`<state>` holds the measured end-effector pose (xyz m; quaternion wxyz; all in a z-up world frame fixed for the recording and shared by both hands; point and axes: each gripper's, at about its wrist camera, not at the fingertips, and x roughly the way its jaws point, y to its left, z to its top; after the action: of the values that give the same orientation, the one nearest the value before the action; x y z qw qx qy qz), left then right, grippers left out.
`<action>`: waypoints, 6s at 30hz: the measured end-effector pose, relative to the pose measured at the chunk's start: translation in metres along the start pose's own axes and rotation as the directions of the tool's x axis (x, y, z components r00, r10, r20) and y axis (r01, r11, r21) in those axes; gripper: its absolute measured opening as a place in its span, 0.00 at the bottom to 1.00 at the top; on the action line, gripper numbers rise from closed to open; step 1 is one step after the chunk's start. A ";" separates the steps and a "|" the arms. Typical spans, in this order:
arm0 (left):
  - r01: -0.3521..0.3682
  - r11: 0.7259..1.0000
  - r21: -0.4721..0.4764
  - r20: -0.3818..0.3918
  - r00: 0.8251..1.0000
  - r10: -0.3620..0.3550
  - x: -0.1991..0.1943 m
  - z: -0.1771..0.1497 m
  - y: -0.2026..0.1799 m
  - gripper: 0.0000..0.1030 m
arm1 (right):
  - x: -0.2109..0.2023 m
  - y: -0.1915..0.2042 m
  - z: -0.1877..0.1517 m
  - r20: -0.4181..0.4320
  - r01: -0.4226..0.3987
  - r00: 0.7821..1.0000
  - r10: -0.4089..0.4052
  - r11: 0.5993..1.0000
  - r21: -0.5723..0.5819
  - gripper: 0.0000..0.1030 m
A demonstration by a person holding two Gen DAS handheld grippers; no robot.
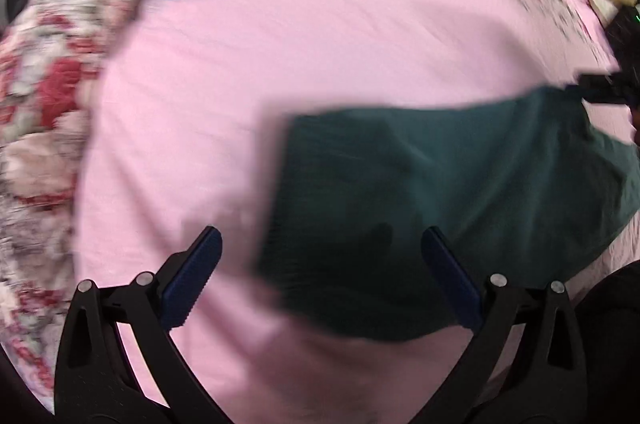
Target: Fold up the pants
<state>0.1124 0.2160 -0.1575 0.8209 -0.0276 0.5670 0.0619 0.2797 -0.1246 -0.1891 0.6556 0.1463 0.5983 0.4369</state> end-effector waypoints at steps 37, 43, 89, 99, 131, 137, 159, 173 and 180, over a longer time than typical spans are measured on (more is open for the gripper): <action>0.087 0.985 -0.151 0.123 0.990 -0.069 -0.029 -0.049 0.123 0.98 | 0.169 0.259 -0.095 0.163 0.314 0.946 -0.280 0.671 -0.672 0.44; 0.137 0.973 -0.188 0.154 0.982 -0.108 -0.035 -0.045 0.145 0.98 | 0.259 0.248 -0.098 0.172 0.444 0.858 -0.484 0.531 -0.721 0.44; 0.289 0.943 -0.166 0.131 0.954 -0.270 0.021 0.061 0.159 0.83 | 0.209 0.248 -0.063 0.217 0.401 0.916 -0.337 0.756 -0.518 0.41; 0.368 0.929 -0.034 0.179 0.917 -0.356 -0.013 0.062 0.089 0.83 | 0.133 0.136 -0.135 0.122 0.524 0.851 -0.510 0.812 -0.258 0.34; 0.276 0.948 0.160 -0.028 0.961 -0.275 -0.027 0.035 -0.246 0.89 | -0.212 -0.166 -0.215 0.296 0.608 0.677 -0.675 0.738 0.292 0.35; 0.238 0.962 0.135 -0.026 0.971 -0.236 -0.034 0.034 -0.261 0.90 | -0.199 -0.164 -0.201 0.281 0.615 0.723 -0.631 0.774 0.154 0.34; 0.217 0.976 0.034 0.029 0.975 -0.218 -0.032 0.048 -0.201 0.90 | -0.217 -0.085 -0.184 0.345 0.311 0.829 -0.439 0.876 0.368 0.11; 0.214 0.961 -0.175 0.037 0.977 -0.210 -0.030 0.021 -0.075 0.91 | -0.008 0.020 -0.097 0.204 0.165 0.952 -0.228 0.945 0.283 0.18; 0.204 0.961 -0.186 0.054 0.979 -0.198 -0.028 0.019 -0.054 0.91 | -0.063 0.033 -0.115 0.328 0.066 0.933 -0.150 0.965 0.255 0.43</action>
<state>0.1276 0.1628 -0.1255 0.8263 -0.1624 0.5384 0.0326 0.1676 -0.1909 -0.1516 0.7508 0.2651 0.5299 0.2921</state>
